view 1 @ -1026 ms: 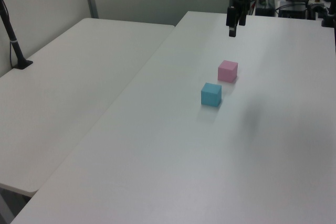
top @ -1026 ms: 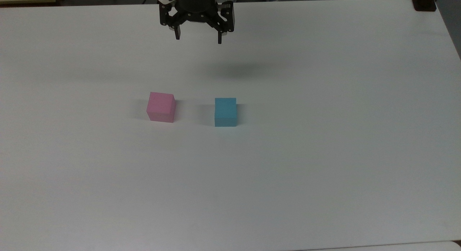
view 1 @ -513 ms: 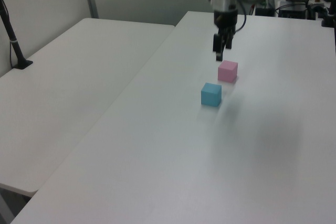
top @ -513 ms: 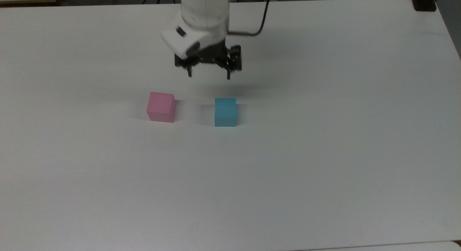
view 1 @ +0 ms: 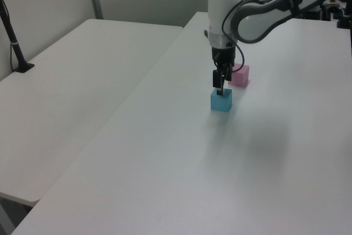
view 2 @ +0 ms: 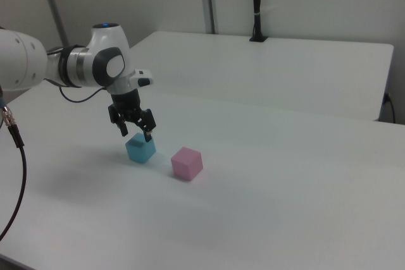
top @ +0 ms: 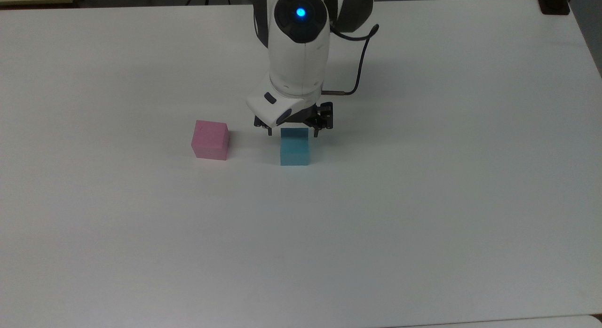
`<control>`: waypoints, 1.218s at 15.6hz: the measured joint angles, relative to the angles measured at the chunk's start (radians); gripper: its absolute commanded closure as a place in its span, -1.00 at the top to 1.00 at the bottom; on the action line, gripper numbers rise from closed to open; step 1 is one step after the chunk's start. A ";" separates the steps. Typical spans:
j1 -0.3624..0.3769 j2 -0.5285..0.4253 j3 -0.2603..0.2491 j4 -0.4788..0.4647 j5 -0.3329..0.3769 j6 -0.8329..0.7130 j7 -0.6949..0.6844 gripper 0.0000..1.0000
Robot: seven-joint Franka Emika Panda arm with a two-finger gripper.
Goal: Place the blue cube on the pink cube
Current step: 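Lower the open gripper down over the light-blue cube, then close the gripper on the light-blue cube and lift it, then carry the held blue cube over the pink cube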
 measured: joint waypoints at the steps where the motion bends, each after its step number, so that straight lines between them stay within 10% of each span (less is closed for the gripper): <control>1: 0.004 0.008 0.000 0.000 -0.021 0.002 0.011 1.00; 6: 0.004 0.036 -0.001 0.000 -0.050 0.024 0.020 1.00; 10: 0.009 0.066 0.000 0.000 -0.050 0.059 0.032 -0.28; 19: -0.028 0.001 -0.010 0.019 -0.056 0.002 -0.002 -0.39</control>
